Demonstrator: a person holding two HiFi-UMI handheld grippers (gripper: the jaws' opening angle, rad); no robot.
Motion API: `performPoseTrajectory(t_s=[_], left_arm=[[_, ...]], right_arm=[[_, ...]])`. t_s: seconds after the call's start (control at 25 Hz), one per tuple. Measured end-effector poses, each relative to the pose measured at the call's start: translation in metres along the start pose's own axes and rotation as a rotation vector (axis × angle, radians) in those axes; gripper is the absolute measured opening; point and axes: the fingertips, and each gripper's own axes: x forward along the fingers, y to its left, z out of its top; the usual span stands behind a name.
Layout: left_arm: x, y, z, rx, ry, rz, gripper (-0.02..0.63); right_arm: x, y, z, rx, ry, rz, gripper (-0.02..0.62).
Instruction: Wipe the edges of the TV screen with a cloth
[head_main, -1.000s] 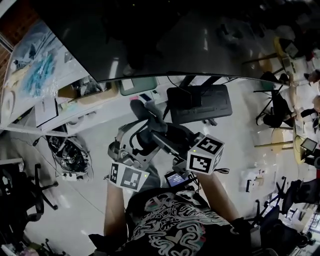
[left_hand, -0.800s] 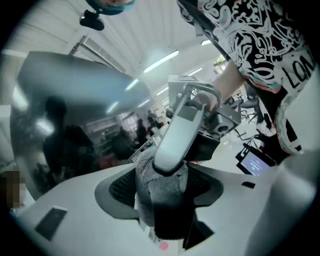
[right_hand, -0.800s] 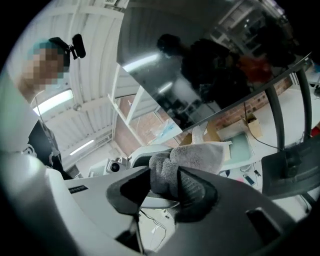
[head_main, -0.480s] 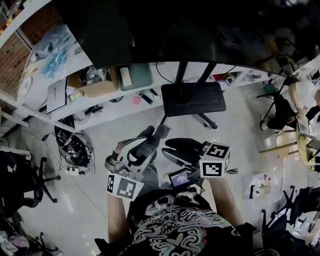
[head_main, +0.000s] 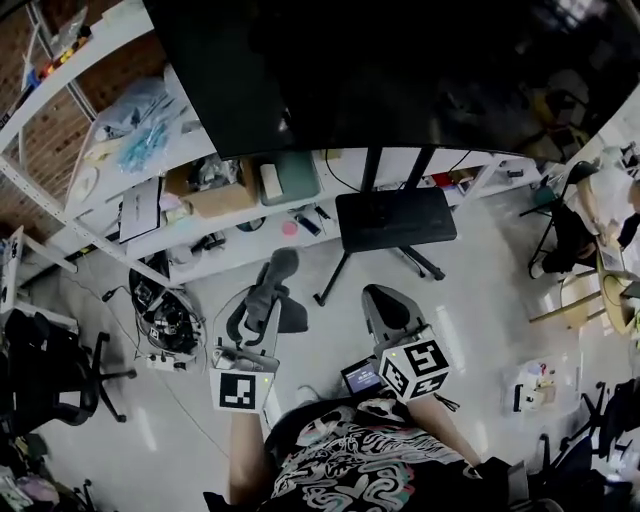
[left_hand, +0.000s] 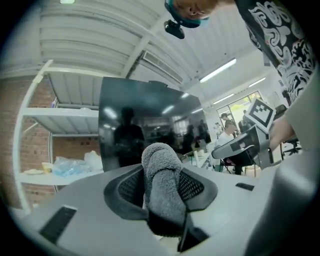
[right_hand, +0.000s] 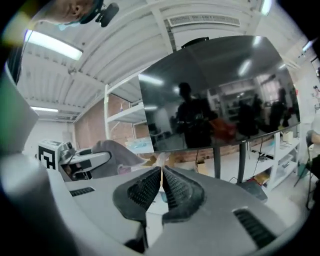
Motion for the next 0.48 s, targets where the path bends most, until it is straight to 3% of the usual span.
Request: performPoseTrajectory(t_s=[0.24,0.48], left_arm=[[-0.029,0.01,-0.007,-0.035,0.06,-0.002,0.156],[-0.05,0.012,-0.022,-0.005,0.117,-0.051,0.156]], right_arm=[[-0.016,0.022,0.011,-0.068,-0.034,-0.075,0.032],[-0.018,0.058,0.002,-0.094,-0.035,-0.073,0.032]])
